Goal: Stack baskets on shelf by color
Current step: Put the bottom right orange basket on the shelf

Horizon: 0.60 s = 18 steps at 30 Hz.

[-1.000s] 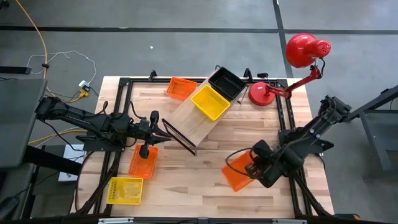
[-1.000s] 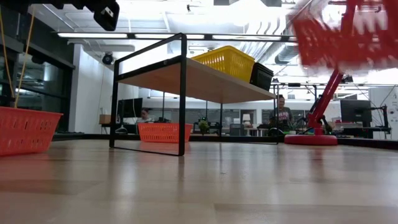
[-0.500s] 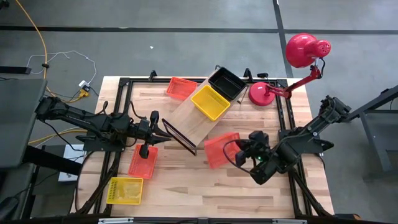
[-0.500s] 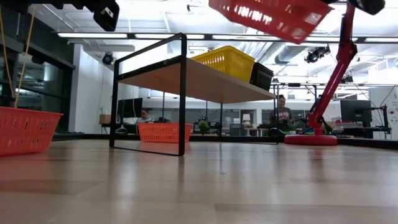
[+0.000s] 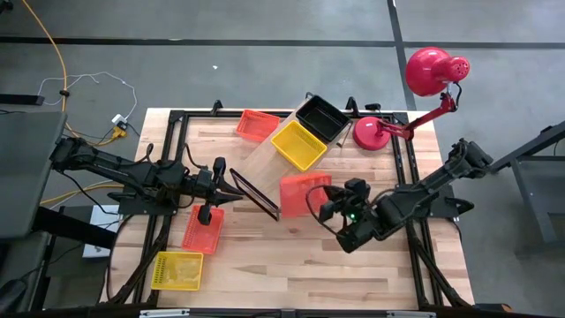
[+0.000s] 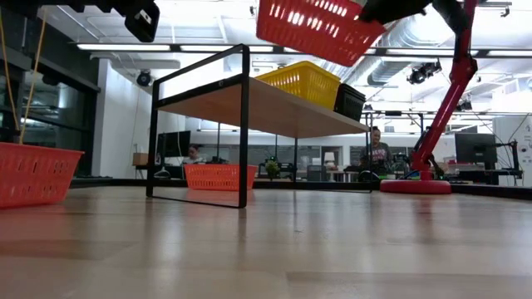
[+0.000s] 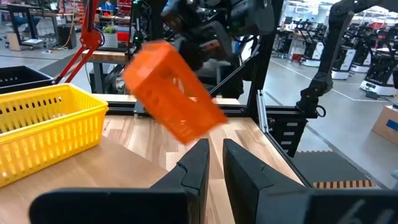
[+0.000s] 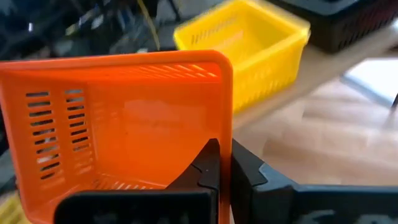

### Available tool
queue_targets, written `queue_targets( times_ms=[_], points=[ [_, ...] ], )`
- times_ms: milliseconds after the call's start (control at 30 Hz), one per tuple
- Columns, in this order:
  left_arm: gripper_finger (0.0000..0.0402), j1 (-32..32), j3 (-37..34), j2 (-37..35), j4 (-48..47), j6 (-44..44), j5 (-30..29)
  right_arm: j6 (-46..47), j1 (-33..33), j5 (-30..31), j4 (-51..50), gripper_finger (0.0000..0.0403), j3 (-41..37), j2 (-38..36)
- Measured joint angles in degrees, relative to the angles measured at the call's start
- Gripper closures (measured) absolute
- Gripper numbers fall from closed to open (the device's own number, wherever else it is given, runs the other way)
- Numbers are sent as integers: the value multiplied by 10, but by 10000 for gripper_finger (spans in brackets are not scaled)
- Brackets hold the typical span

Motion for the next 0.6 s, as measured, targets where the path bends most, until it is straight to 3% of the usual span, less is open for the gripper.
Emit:
queue_targets(
  times_ms=[100,300,600],
  points=[
    [367,0,0,0,0,0,0,0,-18,31,0,402,0,0],
    [367,0,0,0,7,0,-1,-4,-52,11,28,402,0,3],
    [367,0,0,0,17,0,0,-86,-57,9,126,402,0,3]
  ],
)
